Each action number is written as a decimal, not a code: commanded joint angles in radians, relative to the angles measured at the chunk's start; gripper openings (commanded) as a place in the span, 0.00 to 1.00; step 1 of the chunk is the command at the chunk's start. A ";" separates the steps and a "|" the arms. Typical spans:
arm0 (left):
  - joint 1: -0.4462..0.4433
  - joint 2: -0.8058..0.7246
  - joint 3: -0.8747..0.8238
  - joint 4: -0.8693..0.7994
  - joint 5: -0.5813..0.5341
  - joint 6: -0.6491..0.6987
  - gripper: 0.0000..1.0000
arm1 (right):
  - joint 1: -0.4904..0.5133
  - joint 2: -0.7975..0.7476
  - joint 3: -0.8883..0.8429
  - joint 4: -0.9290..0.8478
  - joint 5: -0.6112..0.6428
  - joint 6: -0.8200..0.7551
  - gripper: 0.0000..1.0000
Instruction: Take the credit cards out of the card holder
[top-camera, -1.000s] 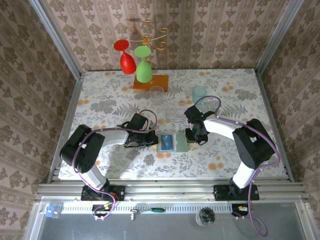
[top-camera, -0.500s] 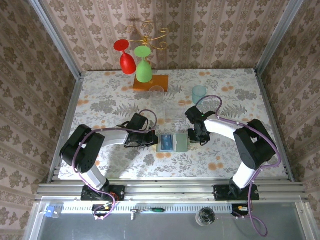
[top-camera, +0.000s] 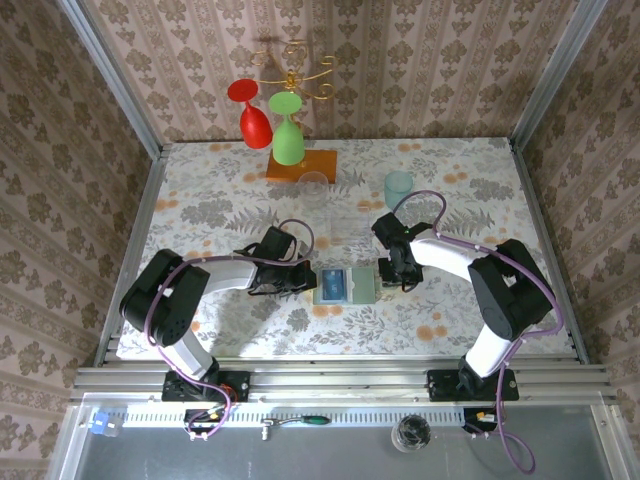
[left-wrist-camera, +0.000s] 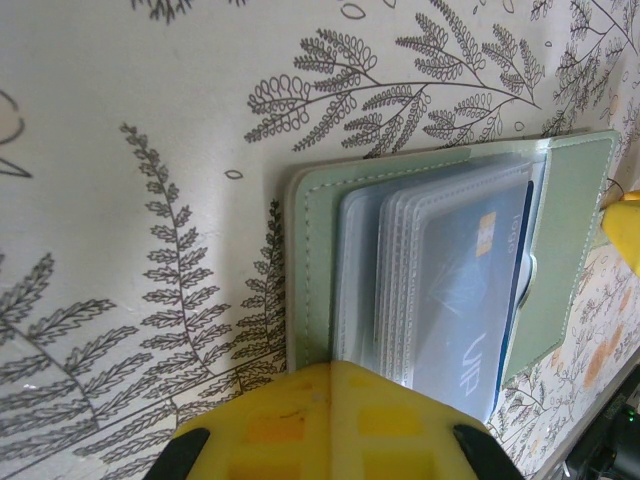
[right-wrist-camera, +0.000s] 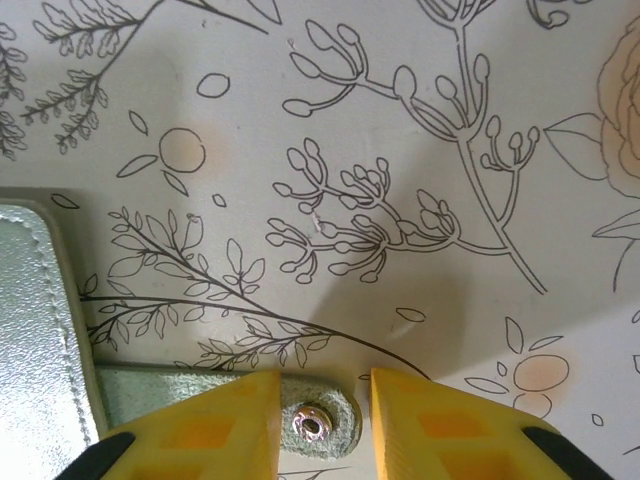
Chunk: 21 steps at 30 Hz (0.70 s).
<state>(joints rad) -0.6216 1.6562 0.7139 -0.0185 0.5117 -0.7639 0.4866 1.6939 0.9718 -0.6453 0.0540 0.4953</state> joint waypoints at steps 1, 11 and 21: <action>-0.017 0.025 -0.044 -0.172 -0.035 0.003 0.00 | -0.018 -0.002 -0.023 -0.091 0.095 0.007 0.29; -0.018 0.028 -0.042 -0.190 -0.038 0.002 0.00 | -0.026 0.010 -0.022 -0.087 0.092 0.008 0.26; -0.020 0.038 -0.055 -0.199 -0.039 -0.003 0.00 | -0.029 0.026 -0.015 -0.090 0.089 0.005 0.25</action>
<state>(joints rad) -0.6224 1.6562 0.7139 -0.0212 0.5098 -0.7639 0.4801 1.6943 0.9722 -0.6479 0.0547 0.4969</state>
